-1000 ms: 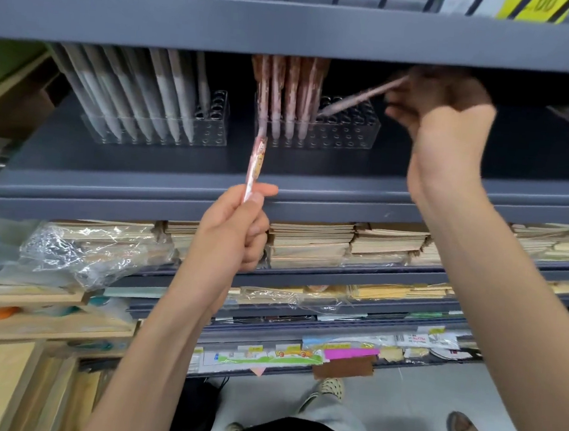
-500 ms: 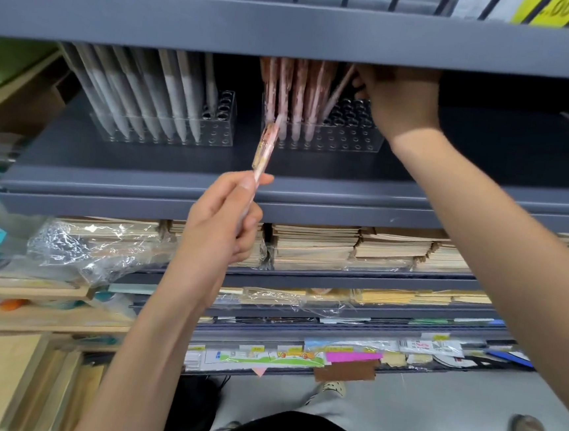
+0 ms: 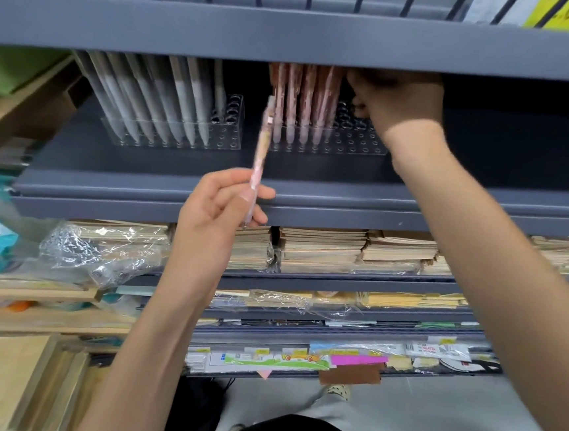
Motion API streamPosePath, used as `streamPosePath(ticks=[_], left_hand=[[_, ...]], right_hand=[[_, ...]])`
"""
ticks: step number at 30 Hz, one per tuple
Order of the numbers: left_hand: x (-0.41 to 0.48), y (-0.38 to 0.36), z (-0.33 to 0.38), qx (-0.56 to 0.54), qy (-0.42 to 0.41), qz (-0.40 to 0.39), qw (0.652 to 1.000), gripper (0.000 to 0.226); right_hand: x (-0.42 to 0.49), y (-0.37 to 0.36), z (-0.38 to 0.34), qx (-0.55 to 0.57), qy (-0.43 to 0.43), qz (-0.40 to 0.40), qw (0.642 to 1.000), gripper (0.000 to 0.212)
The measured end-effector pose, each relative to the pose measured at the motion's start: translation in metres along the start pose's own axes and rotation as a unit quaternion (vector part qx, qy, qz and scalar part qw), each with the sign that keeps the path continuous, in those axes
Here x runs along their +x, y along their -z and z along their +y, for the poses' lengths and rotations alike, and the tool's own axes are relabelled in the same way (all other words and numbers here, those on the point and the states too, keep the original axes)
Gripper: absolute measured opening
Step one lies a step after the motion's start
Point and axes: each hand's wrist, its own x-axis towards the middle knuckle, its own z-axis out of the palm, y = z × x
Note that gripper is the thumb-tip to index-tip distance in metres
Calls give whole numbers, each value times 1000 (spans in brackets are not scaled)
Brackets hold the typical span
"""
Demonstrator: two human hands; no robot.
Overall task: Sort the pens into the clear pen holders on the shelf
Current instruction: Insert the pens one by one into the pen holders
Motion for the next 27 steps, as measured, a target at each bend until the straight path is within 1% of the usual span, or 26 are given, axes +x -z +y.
streamPosePath(ticks=[1, 2, 3, 4, 5, 6, 9, 10, 13, 15, 16, 17, 18, 19, 21, 22, 23, 24, 27], left_hand=[[0, -1, 0, 14, -9, 3, 1000, 15], [1, -2, 0, 25, -16, 6, 1000, 13], [3, -4, -1, 32, -21, 11, 999, 12], [4, -6, -1, 36, -25, 15, 999, 12], [6, -8, 0, 41, -31, 18, 999, 12], [8, -10, 0, 48, -38, 18, 998, 11], [11, -15, 3, 86, -61, -14, 994, 10], [12, -16, 4, 99, -66, -30, 992, 11], [16, -21, 8, 130, -87, -65, 986, 12], [19, -24, 7, 156, -110, -66, 979, 14], [21, -24, 5, 192, -134, -53, 971, 14], [23, -23, 2, 248, -164, -35, 954, 16], [26, -22, -1, 315, -189, -21, 930, 19], [28, -22, -6, 386, -203, -13, 900, 23], [32, -21, -16, 520, -220, -13, 825, 32], [32, -22, -21, 565, -231, -18, 792, 36], [31, -22, -26, 589, -240, -24, 772, 39], [30, -23, -30, 599, -247, -28, 761, 42], [29, -21, -35, 615, -268, -26, 741, 50]], right_hand=[[-13, 1, 0, 51, 0, 3, 999, 3], [-27, 2, 1, 67, 6, -23, 998, 10], [-41, 2, 2, 69, 12, -68, 995, 14], [-55, 2, 3, 68, 21, -110, 991, 14], [-66, 2, 3, 71, 29, -136, 988, 12], [-75, 1, 3, 78, 36, -144, 986, 12], [-85, 0, 4, 112, 10, -129, 985, 22], [-85, 1, 5, 123, -4, -124, 985, 23], [-84, 6, 8, 152, -36, -134, 979, 15], [-81, 10, 7, 148, -26, -132, 980, 12], [-79, 11, 6, 143, -14, -121, 982, 10], [-75, 14, 6, 138, -2, -99, 985, 9], [-69, 16, 5, 130, 13, -66, 989, 9], [-64, 19, 5, 131, 23, -31, 991, 11], [-52, 25, 6, 144, 37, 34, 988, 15], [-47, 26, 6, 143, 45, 60, 987, 15], [-42, 27, 8, 142, 56, 77, 985, 14], [-39, 26, 8, 135, 70, 87, 984, 14], [-30, 22, 12, 79, 90, 101, 988, 15]])
